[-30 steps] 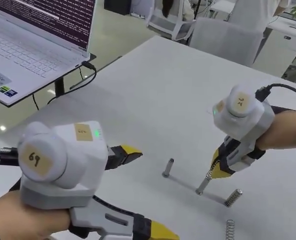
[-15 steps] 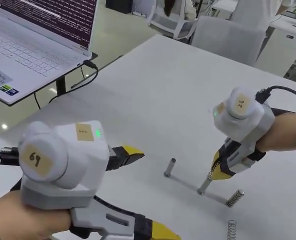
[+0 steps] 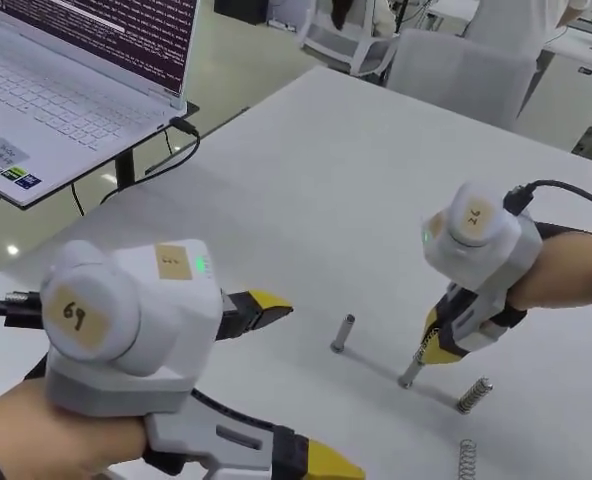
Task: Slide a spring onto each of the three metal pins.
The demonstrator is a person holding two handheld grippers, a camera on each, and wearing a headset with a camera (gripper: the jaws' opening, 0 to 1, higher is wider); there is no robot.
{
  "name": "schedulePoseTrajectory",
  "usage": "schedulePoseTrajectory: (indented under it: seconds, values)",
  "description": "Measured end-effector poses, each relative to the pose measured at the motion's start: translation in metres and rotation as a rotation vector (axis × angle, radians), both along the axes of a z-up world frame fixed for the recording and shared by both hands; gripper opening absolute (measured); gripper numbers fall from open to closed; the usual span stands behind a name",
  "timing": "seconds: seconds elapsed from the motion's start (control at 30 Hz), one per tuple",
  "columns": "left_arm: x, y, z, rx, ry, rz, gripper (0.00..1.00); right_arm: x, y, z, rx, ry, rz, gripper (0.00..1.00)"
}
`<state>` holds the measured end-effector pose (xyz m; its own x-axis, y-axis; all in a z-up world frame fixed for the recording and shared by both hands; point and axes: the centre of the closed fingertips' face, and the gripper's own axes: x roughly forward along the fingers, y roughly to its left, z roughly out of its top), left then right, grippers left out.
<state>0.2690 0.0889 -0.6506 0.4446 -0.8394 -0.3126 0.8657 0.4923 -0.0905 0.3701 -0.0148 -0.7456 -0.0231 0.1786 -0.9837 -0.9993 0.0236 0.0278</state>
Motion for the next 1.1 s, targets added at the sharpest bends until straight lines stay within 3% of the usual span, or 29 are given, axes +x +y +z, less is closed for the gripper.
schedulePoseTrajectory:
  seconds: [0.53, 1.1]
  values:
    - [0.000, -0.001, 0.000, 0.006, 0.003, -0.004, 0.83, 0.000, 0.005, -0.029, -0.033, 0.002, 0.008, 0.08]
    - [-0.001, -0.001, -0.001, 0.011, 0.007, -0.005, 0.82, 0.006, 0.005, -0.040, -0.033, -0.026, -0.022, 0.09]
